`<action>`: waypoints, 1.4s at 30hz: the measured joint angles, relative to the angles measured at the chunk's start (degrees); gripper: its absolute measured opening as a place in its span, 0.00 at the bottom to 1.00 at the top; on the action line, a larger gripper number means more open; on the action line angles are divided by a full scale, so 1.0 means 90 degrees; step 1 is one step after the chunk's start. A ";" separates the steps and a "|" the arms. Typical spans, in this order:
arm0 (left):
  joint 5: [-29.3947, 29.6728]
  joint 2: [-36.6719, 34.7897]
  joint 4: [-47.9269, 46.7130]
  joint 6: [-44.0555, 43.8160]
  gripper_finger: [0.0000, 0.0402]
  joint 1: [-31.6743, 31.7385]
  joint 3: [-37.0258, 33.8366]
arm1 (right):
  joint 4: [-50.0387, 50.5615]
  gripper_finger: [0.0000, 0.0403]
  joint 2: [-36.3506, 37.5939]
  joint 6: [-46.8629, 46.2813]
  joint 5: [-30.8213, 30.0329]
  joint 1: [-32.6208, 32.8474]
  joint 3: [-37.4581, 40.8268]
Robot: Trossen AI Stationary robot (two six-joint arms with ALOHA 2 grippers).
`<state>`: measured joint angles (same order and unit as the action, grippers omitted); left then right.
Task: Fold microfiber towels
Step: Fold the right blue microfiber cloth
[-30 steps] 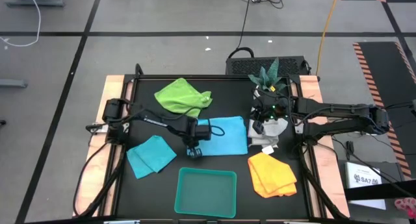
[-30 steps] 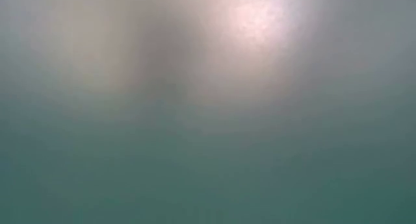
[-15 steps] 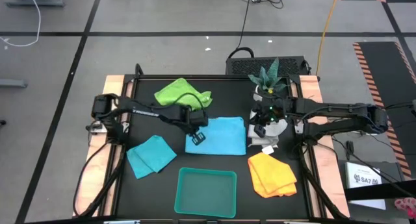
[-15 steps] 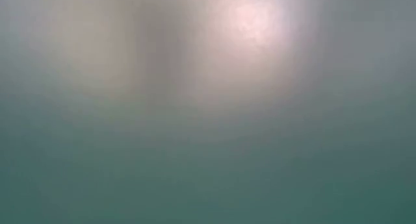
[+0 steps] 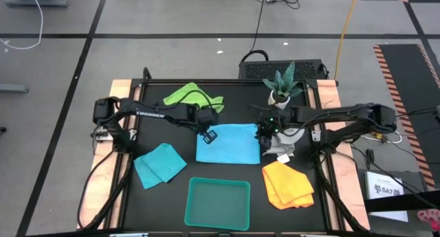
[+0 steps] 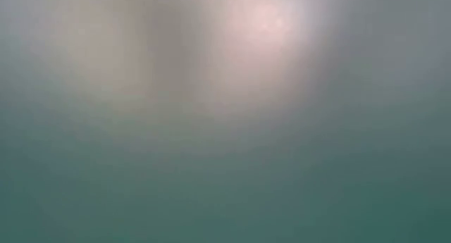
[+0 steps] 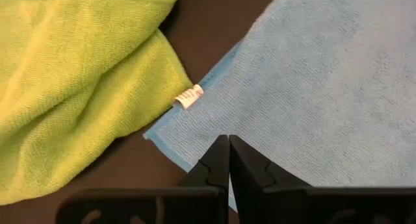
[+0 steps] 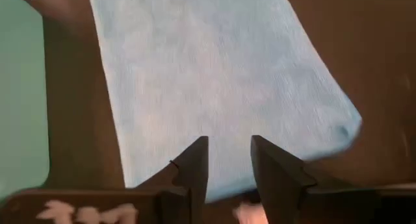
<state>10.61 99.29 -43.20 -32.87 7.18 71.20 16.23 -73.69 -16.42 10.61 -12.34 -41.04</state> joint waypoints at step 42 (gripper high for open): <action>-0.0187 0.0000 0.1207 0.2117 0.09 0.0160 0.0002 | 0.0413 0.29 -0.0136 -0.2399 0.1480 0.0927 0.0011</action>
<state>8.93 99.29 -32.34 -13.82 8.62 71.22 19.95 -74.91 -38.02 23.93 -4.00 -40.94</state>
